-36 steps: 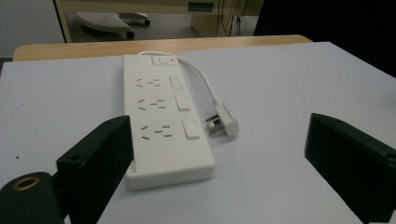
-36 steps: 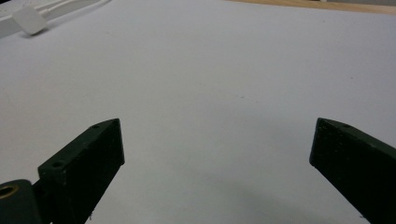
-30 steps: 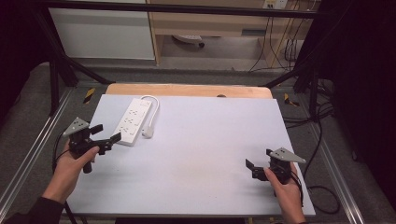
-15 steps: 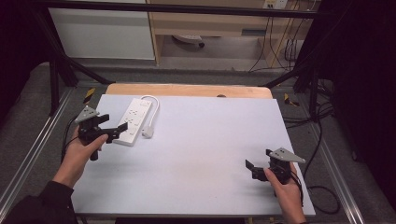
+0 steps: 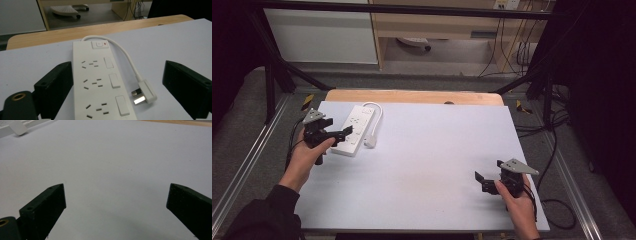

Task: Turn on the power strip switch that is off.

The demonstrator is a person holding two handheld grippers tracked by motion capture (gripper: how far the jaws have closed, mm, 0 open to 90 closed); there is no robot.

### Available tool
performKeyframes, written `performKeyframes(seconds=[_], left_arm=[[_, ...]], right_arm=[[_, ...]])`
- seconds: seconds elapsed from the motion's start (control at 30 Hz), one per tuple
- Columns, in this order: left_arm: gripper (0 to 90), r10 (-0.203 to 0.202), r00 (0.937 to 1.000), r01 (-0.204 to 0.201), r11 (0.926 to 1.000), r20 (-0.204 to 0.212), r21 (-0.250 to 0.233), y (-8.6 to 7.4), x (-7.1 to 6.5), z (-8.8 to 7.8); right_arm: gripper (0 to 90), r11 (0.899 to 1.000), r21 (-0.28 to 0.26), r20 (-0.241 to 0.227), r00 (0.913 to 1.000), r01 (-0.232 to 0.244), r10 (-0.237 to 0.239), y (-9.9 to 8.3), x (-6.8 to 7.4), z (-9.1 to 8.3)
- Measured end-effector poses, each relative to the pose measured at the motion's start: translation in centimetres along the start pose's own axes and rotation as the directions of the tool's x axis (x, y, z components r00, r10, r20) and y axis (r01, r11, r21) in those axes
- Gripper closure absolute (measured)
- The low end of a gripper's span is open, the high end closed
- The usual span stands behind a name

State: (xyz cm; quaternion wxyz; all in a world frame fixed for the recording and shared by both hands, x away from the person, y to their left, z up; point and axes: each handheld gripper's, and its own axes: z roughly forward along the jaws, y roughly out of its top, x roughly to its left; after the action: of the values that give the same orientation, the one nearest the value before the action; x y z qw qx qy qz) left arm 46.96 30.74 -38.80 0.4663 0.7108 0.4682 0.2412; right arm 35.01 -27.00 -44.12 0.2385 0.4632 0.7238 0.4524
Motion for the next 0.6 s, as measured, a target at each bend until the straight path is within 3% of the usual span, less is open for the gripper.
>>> performKeyframes(seconds=[0.6], left_arm=[[9.9,0.031,0.9995,-0.031,0.999,0.01,0.031,0.4,0.1,2.2]], right_arm=[[2.8,1.0,0.02,0.004,1.0,-0.003,0.003,-0.1,0.0,0.1]])
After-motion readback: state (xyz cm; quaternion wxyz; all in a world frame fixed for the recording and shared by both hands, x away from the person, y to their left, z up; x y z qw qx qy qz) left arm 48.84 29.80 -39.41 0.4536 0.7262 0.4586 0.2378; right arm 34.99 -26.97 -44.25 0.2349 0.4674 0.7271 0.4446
